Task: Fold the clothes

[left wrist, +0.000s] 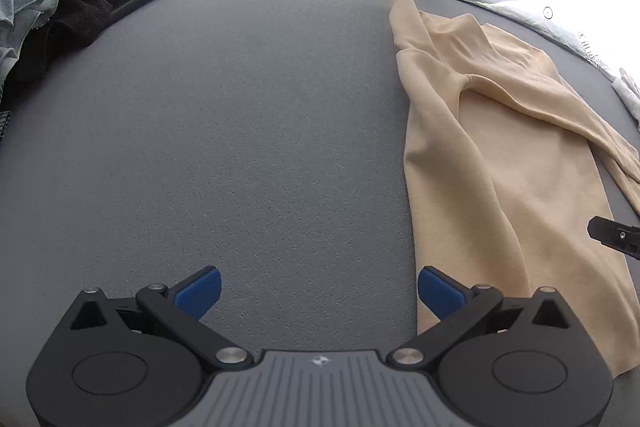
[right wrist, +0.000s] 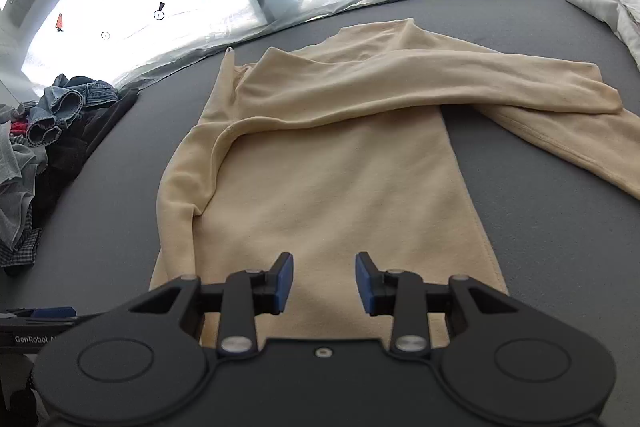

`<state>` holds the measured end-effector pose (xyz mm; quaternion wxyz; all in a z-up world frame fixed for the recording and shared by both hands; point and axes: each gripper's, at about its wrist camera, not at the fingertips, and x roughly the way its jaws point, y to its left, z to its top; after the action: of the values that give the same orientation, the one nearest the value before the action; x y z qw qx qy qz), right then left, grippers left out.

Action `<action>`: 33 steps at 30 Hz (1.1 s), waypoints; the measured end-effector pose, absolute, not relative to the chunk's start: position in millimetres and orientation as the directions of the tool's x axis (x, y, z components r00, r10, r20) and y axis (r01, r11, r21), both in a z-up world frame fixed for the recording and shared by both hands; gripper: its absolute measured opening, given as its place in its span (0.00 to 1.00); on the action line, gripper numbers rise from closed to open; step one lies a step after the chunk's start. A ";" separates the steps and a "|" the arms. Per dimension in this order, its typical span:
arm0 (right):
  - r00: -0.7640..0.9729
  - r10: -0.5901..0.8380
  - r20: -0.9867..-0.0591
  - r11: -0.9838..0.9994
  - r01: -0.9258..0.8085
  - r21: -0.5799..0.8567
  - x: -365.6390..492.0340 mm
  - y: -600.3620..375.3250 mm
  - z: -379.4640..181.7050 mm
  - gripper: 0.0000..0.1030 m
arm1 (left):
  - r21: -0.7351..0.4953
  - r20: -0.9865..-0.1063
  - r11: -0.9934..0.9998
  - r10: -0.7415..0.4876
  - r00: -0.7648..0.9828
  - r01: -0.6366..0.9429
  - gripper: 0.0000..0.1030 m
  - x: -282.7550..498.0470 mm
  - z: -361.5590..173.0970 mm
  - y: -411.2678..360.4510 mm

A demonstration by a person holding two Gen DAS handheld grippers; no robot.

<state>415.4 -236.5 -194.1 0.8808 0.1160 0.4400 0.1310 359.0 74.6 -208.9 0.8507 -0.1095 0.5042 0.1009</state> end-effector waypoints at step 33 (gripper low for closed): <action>0.632 -0.183 -0.753 0.918 0.384 0.098 592.9 -387.3 -218.3 0.31 | -0.394 -0.752 0.890 -0.168 0.637 -0.229 0.74 687.2 -210.9 127.7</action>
<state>592.9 -387.3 -218.3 0.8945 0.1257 0.3987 -0.1586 687.2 127.7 -210.9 0.8741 -0.2335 0.4255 0.0173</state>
